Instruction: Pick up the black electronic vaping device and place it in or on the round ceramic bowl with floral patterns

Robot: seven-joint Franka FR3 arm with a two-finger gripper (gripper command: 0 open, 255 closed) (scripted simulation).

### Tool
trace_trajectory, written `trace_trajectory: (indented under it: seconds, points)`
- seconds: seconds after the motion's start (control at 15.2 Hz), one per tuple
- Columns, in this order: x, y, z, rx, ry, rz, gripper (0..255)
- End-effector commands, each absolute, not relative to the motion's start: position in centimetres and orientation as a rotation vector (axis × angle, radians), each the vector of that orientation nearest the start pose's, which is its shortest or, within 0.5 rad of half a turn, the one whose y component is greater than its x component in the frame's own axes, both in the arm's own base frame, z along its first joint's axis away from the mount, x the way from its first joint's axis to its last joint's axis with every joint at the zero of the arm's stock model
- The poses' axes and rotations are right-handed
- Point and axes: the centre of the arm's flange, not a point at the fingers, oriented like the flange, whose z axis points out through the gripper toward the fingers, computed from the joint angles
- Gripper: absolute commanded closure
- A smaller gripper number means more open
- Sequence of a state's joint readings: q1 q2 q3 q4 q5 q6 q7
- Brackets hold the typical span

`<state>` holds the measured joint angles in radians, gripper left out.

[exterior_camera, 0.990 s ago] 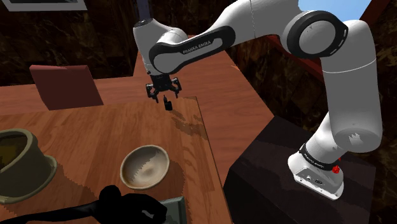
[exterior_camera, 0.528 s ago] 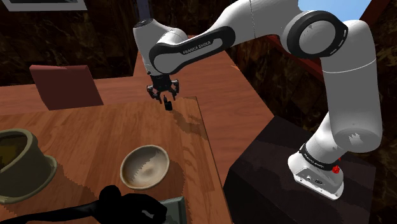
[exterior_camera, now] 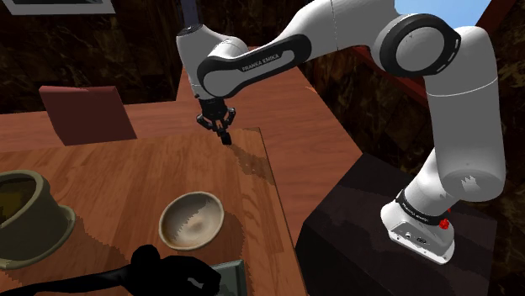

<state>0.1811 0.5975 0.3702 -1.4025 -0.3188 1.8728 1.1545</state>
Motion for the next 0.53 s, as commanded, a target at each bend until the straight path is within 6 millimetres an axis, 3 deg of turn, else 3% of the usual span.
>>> trace_trajectory:
  seconds: [0.0,0.46]
  points:
    - [63.6,30.5,36.5,-3.147,0.879,-0.020,255]
    - [63.6,30.5,40.2,-3.147,0.879,-0.020,255]
